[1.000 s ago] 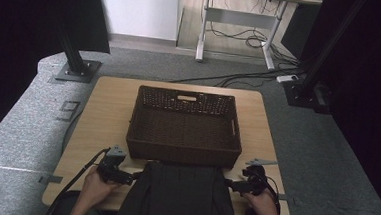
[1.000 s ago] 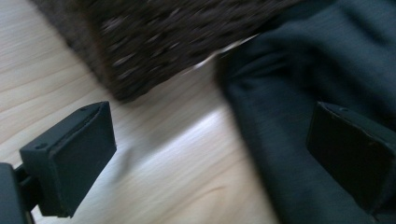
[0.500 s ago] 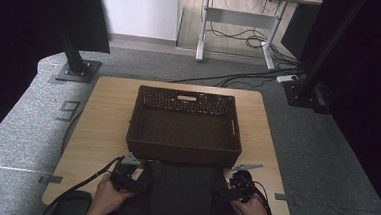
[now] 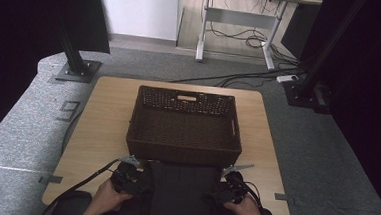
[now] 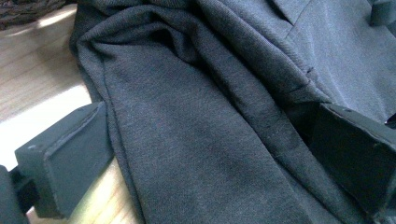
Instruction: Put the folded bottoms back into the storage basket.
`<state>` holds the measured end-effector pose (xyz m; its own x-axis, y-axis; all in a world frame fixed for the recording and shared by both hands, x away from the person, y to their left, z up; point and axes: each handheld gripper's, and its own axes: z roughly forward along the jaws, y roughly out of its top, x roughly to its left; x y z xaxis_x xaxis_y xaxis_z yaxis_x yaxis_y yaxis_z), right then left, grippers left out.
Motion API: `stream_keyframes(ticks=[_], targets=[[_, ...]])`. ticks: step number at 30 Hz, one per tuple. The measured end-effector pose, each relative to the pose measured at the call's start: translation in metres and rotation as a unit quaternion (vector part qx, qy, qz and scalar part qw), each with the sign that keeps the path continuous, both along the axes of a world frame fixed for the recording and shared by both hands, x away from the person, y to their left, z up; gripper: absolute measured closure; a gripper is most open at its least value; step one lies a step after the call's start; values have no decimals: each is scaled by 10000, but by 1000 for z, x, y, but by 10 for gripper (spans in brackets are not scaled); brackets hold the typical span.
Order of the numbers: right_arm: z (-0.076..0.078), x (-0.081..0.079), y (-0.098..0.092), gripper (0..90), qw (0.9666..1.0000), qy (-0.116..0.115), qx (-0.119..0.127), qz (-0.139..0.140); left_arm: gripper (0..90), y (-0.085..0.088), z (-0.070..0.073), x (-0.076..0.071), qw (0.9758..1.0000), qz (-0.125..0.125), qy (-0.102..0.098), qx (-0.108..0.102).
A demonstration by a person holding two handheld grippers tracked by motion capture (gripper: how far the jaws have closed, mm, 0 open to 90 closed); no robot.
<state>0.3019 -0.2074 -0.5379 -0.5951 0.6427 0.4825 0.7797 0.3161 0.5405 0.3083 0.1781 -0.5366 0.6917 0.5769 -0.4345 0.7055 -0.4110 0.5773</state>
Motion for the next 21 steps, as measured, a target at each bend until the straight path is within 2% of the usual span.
stream_keyframes(ticks=[4,8,11,14,15,16,19,21], targets=[[1,0,9,0,9998,-75,-151,126,0,1,0,0,9998,-140,129,-83],[1,0,8,11,9998,-67,-137,146,0,1,1,-4,9994,-284,187,-69],[2,-1,4,30,9997,-80,-231,69,0,0,1,-6,9993,-267,248,-125],[1,-2,4,19,9999,47,-61,138,0,-3,0,-6,9984,-229,393,-349],[1,-3,6,15,9999,34,-83,138,0,-4,0,-6,9982,-232,414,-377],[2,-4,8,9,9997,-4,-158,164,0,-5,0,-6,9982,-221,417,-358],[1,-4,16,4,9997,6,-121,217,0,-9,0,-7,9984,-167,419,-329],[2,-4,21,6,9995,-28,-181,250,0,-13,-1,-9,9985,-177,387,-333]])
